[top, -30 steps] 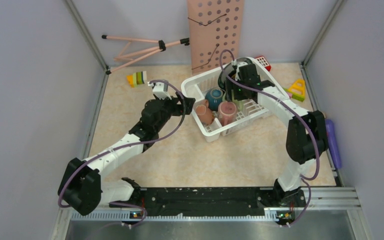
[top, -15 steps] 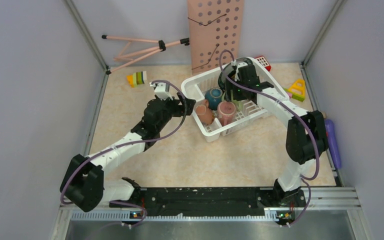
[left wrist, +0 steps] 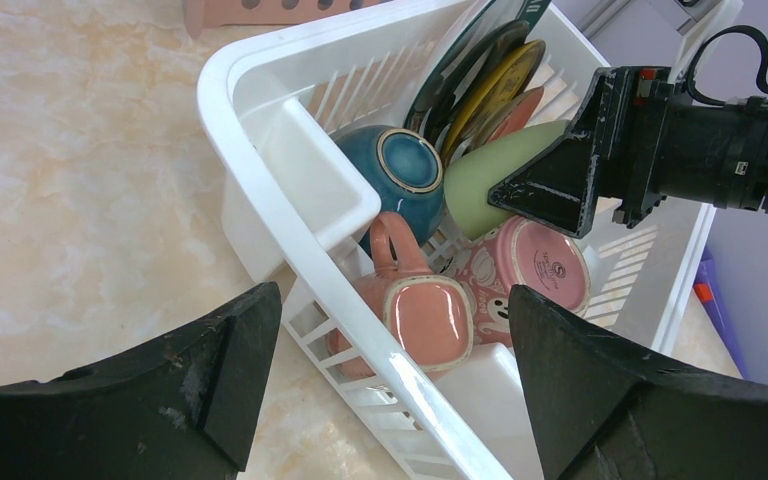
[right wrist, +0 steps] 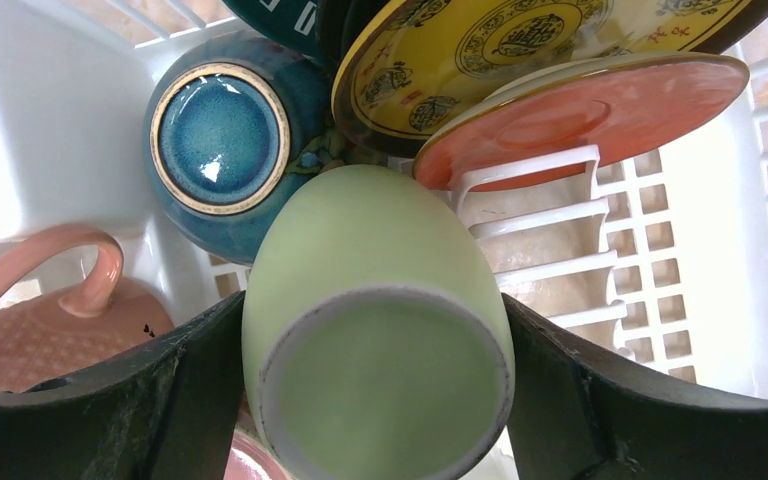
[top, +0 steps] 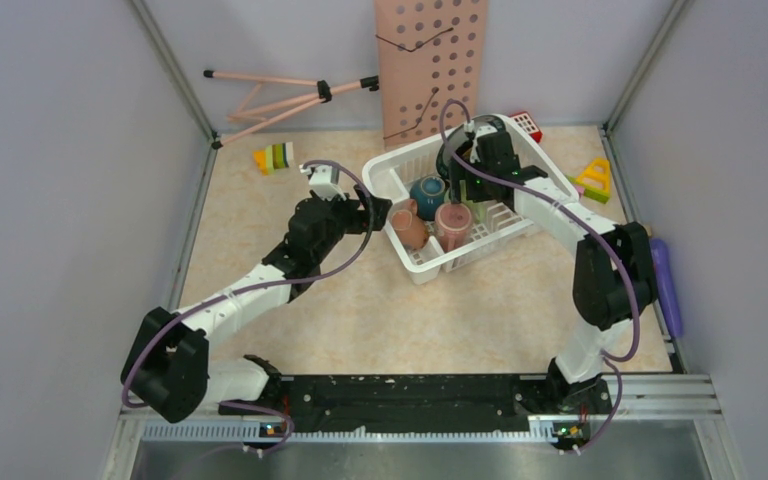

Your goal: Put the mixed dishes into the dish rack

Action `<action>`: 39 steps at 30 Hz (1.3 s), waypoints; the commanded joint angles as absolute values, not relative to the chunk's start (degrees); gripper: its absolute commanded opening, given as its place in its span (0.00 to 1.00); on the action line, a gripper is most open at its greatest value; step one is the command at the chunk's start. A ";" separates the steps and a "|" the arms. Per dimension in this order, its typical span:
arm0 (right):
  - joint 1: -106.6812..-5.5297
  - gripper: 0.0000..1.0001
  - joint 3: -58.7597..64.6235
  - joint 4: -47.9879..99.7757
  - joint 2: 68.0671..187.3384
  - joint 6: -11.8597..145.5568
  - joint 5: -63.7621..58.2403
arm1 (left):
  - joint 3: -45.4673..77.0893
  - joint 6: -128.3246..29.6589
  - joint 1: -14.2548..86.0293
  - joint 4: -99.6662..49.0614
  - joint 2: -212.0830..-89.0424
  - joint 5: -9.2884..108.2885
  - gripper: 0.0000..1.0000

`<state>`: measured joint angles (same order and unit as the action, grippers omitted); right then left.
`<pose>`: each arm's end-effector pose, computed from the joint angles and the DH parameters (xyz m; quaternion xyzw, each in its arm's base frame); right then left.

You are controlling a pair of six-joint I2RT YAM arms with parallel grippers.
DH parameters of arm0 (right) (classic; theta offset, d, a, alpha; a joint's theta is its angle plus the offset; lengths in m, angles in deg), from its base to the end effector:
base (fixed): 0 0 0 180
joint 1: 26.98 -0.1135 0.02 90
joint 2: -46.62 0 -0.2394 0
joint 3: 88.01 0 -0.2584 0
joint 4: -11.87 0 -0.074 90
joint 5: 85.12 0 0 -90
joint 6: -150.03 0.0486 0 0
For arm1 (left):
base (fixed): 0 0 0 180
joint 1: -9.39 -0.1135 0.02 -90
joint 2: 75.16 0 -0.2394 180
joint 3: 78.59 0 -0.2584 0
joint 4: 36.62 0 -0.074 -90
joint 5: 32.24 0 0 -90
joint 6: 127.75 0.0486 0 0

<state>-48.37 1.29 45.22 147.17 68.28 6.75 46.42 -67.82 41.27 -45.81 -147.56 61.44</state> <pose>0.3803 0.1472 0.2207 -0.0986 0.9123 0.0871 0.3877 0.2695 -0.1639 0.2469 -0.0091 0.7558 -0.3159 0.5735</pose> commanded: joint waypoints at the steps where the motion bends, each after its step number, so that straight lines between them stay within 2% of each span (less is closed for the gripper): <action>1: -49.65 0.80 0.69 46.32 145.84 68.47 6.08 | 44.81 -67.81 40.90 -47.40 -147.49 61.01 0.89; 5: -49.66 0.76 0.53 46.43 145.57 69.01 5.31 | 44.80 -67.81 40.89 -47.38 -147.45 61.01 0.89; 10: -49.65 0.77 -0.26 48.14 145.02 69.82 6.95 | 44.66 -67.77 40.94 -47.34 -147.57 60.93 0.89; 14: -49.62 0.82 -1.97 51.61 144.72 70.81 9.61 | 44.69 -67.56 40.94 -47.31 -147.53 61.08 0.89; 19: -49.65 0.82 -2.75 54.78 144.27 72.11 10.77 | 44.51 -67.55 40.81 -47.20 -147.84 61.28 0.89; 20: -49.65 0.78 -2.78 55.01 144.13 72.35 10.78 | 44.51 -67.55 40.80 -47.22 -147.89 61.28 0.89; 21: -49.62 0.68 -2.93 55.40 144.10 72.57 10.85 | 44.41 -67.55 40.78 -47.24 -147.86 61.28 0.89; 22: -49.65 0.54 -3.11 55.86 144.08 72.75 10.86 | 44.39 -67.55 40.83 -47.20 -147.99 61.28 0.89; 24: -49.59 0.43 -3.67 56.62 144.05 73.00 10.76 | 44.32 -67.55 40.76 -47.16 -147.94 61.19 0.89; 28: -49.62 0.41 -5.11 58.48 143.97 73.43 11.35 | 44.29 -67.47 40.68 -46.99 -147.78 61.19 0.88; 36: -49.59 0.27 -11.00 65.75 148.06 70.97 5.86 | 44.13 -67.49 40.58 -46.90 -148.25 61.02 0.89; 39: -49.57 0.27 -9.54 65.54 149.23 70.99 5.50 | 44.08 -67.80 40.50 -46.76 -148.44 60.85 0.89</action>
<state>-48.34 -7.43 62.31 148.05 71.59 10.31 46.40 -67.80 40.85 -45.31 -147.82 61.44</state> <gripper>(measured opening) 0.691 0.885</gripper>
